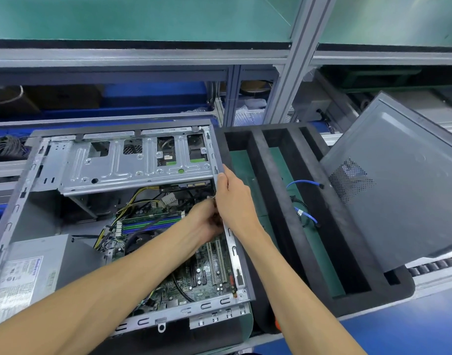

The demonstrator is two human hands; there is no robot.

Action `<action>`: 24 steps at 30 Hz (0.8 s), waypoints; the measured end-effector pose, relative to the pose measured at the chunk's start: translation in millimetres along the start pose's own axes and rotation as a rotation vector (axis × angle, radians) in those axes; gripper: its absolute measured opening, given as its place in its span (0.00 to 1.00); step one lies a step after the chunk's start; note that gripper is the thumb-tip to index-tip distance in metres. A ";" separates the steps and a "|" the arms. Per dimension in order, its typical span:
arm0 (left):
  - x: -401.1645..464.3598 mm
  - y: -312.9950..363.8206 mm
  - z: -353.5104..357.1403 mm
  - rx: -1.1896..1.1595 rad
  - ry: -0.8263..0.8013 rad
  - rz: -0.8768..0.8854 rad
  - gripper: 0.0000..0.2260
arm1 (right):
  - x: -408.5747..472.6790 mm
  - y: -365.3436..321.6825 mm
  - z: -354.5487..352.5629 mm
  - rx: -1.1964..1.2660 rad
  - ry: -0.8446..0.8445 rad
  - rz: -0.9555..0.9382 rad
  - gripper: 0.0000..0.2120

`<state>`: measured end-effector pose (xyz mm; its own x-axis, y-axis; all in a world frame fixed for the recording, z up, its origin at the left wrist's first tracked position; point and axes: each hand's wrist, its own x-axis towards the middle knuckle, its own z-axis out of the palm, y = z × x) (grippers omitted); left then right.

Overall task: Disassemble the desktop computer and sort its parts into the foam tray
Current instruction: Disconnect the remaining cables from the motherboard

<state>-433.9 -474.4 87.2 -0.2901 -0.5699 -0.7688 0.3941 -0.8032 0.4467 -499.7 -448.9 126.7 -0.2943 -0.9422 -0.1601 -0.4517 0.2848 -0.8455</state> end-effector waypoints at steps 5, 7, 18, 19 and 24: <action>-1.1 -3.2 -1.7 -0.106 -0.075 -0.049 0.07 | 0.5 1.8 0.5 0.025 0.000 0.008 0.24; 0.0 -0.6 -0.4 -0.064 -0.063 -0.075 0.05 | 1.0 2.4 1.4 0.023 -0.002 0.003 0.24; 3.5 3.1 -9.4 0.350 0.024 0.166 0.09 | 1.3 2.4 2.7 0.008 -0.007 0.009 0.24; 2.6 0.7 -11.7 0.479 0.052 0.231 0.06 | 1.1 2.0 2.6 0.004 -0.006 0.012 0.24; 2.1 -5.1 -17.7 0.797 0.082 0.313 0.12 | 0.1 0.3 2.1 0.006 -0.011 0.015 0.24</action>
<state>-421.1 -468.4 75.1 -0.1946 -0.7956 -0.5737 -0.2933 -0.5110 0.8080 -498.2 -449.2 125.3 -0.2919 -0.9396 -0.1787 -0.4418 0.2982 -0.8461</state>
